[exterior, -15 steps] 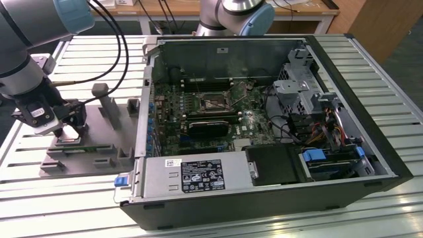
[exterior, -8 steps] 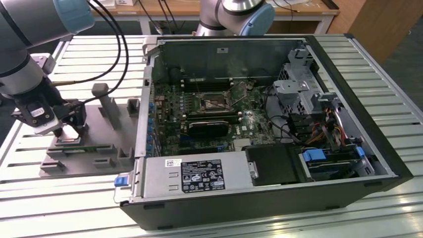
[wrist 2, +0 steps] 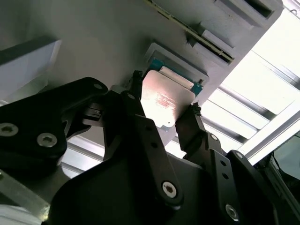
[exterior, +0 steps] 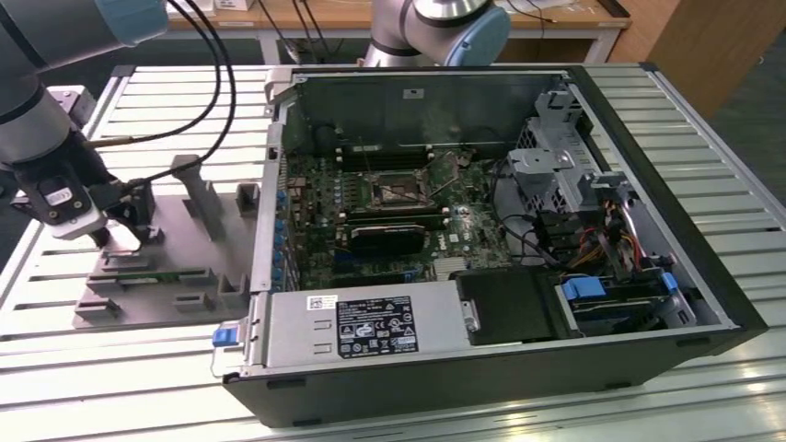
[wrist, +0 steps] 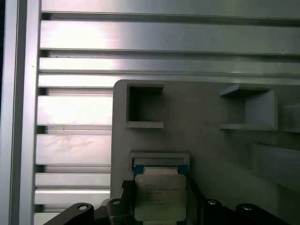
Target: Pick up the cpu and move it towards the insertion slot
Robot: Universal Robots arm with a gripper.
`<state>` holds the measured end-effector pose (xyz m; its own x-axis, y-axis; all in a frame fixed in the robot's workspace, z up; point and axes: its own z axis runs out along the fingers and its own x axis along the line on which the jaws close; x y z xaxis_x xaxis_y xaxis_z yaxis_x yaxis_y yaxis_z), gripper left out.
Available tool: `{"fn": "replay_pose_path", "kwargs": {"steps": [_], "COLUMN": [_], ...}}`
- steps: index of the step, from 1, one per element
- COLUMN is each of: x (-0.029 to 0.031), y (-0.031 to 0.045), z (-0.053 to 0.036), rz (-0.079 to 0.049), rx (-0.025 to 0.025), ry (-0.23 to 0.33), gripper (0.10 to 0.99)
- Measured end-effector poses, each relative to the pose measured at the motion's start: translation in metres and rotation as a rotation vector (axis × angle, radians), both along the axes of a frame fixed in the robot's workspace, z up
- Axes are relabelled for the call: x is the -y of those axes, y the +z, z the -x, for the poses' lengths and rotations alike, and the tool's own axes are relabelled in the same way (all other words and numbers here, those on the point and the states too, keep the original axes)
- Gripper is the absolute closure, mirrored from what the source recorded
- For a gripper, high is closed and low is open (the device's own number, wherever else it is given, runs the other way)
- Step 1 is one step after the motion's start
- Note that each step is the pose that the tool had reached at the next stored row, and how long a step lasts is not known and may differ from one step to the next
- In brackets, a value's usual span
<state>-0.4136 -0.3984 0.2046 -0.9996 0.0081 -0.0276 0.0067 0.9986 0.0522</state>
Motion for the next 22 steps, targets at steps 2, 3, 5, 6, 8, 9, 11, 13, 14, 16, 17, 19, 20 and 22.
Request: {"fn": "replay_pose_path", "kwargs": {"steps": [2, 3, 5, 6, 8, 9, 11, 13, 14, 16, 17, 19, 20, 22], "x": [0.0, 0.0, 0.0, 0.0, 0.0, 0.0, 0.0, 0.0, 0.0, 0.0, 0.0, 0.0, 0.0, 0.0], "y": [0.0046, 0.0072, 0.013, 0.0158, 0.0215, 0.0241, 0.0295, 0.0351, 0.0383, 0.0441, 0.0468, 0.0522, 0.0549, 0.0604], "z": [0.0, 0.0, 0.0, 0.0, 0.0, 0.0, 0.0, 0.0, 0.0, 0.0, 0.0, 0.0, 0.0, 0.0], "rz": [0.0, 0.0, 0.0, 0.0, 0.0, 0.0, 0.0, 0.0, 0.0, 0.0, 0.0, 0.0, 0.0, 0.0], "rx": [0.0001, 0.0001, 0.0, 0.0, 0.0, 0.0, 0.0, 0.0001, 0.0, 0.0, 0.0, 0.0, 0.0001, 0.0001], "ry": [0.0, 0.0, 0.0, 0.0, 0.0, 0.0, 0.0, 0.0, 0.0, 0.0, 0.0, 0.0, 0.0, 0.0], "gripper": [0.553, 0.553, 0.553, 0.553, 0.553, 0.553, 0.553, 0.553, 0.553, 0.553, 0.553, 0.553, 0.553, 0.553]}}
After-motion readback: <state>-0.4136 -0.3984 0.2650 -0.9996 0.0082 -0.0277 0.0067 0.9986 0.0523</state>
